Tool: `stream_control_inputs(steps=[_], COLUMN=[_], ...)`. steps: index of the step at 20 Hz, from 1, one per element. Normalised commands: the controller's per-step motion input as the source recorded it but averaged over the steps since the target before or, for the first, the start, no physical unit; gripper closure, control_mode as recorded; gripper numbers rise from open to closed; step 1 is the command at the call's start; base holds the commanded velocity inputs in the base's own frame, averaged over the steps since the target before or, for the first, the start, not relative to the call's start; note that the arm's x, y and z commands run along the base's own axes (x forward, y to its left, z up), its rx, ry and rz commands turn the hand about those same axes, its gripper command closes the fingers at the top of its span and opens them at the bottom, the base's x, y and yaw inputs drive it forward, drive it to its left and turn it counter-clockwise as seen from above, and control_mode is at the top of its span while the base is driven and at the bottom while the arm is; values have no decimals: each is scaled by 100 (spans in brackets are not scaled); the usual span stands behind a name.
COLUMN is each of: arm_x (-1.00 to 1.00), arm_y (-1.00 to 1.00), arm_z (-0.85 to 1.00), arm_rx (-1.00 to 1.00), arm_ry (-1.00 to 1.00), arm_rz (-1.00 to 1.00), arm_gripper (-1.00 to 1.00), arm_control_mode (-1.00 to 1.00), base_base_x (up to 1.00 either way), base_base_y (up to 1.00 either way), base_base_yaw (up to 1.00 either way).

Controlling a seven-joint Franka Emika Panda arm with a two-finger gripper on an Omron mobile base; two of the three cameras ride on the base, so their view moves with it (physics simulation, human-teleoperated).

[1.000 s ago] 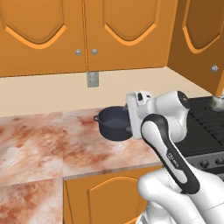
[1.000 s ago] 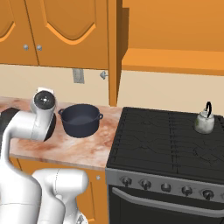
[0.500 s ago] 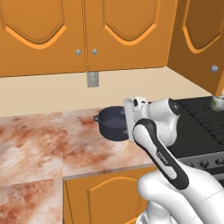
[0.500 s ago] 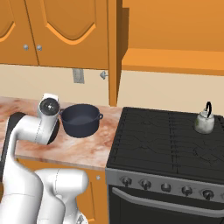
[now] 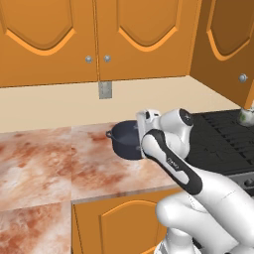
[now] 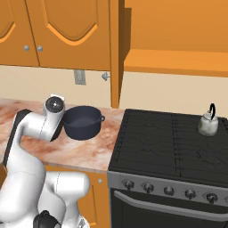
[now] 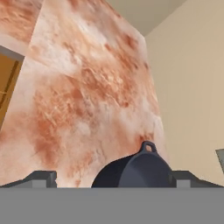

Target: Pick the kettle from the cabinet and place it on a stove burner. Then pick the pot from the counter and place it on another stove burner. Finally, turn both burners on.

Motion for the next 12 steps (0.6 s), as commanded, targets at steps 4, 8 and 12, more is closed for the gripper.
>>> stream_control_inputs(steps=[4,8,12], arm_x=[27,18,19], arm_y=[0,-3,-11], arm_z=[-11,-20,-21], arm_rx=[-4,-6,-5], arm_ry=[10,7,8], arm_rz=[-3,-2,-2], arm_gripper=[-100,-100,-100], arm_control_mode=[-100,-100,-100], base_base_x=[0,0,0], base_base_y=[0,0,0], base_base_yaw=[0,0,0])
